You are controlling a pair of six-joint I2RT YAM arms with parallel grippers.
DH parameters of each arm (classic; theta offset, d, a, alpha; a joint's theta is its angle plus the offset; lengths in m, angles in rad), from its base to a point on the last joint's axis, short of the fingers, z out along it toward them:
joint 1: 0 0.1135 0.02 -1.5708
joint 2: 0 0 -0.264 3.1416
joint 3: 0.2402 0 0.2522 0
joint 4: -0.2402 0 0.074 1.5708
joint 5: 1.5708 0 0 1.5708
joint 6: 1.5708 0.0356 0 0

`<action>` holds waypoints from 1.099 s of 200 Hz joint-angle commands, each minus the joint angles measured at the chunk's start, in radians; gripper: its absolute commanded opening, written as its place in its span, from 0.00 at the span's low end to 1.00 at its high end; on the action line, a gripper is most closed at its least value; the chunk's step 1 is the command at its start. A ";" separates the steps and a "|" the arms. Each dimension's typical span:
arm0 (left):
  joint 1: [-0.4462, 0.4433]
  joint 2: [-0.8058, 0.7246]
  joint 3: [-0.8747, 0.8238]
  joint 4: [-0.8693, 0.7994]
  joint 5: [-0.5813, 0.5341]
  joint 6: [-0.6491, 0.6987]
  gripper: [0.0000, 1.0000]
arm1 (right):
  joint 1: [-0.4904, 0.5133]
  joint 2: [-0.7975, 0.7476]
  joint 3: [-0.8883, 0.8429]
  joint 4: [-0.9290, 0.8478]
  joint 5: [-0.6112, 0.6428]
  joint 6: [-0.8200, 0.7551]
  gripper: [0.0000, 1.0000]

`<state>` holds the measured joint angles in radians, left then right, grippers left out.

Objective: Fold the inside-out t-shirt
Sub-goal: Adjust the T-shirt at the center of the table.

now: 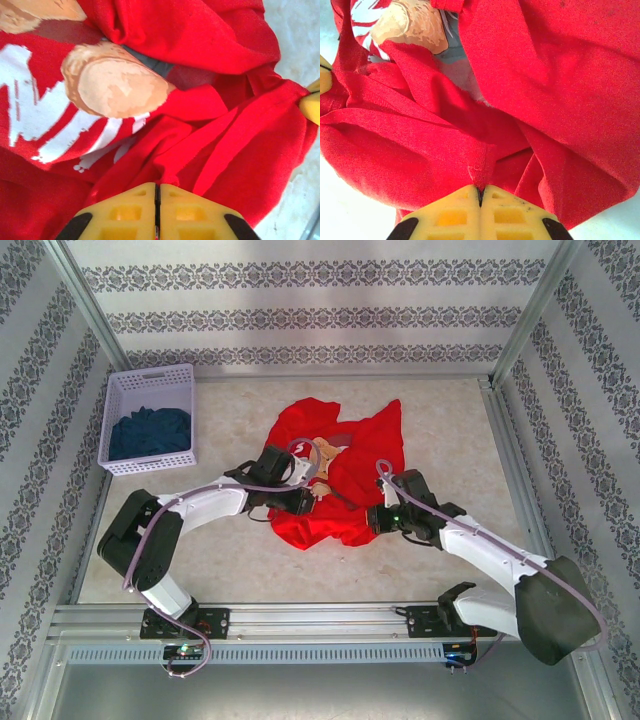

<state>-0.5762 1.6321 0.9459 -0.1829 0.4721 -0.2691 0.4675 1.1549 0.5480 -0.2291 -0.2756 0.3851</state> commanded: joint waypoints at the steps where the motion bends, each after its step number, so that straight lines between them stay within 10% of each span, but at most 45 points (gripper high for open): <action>1: -0.008 -0.002 0.038 -0.066 -0.125 -0.035 0.03 | -0.001 -0.053 0.028 -0.014 0.027 -0.043 0.00; 79: 0.010 -0.246 0.019 -0.257 -0.311 -0.238 0.00 | 0.000 -0.346 -0.087 0.244 -0.045 -0.135 0.00; 140: 0.010 -0.265 -0.014 -0.259 -0.249 -0.237 0.00 | 0.024 -0.183 -0.040 0.322 -0.111 -0.115 0.00; 220: 0.053 -0.397 0.094 -0.341 -0.470 -0.189 0.00 | 0.078 -0.144 0.110 0.367 -0.151 -0.166 0.00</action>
<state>-0.5549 1.3304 0.9565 -0.4553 0.1291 -0.4900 0.5034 1.0088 0.5663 0.0753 -0.3836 0.2657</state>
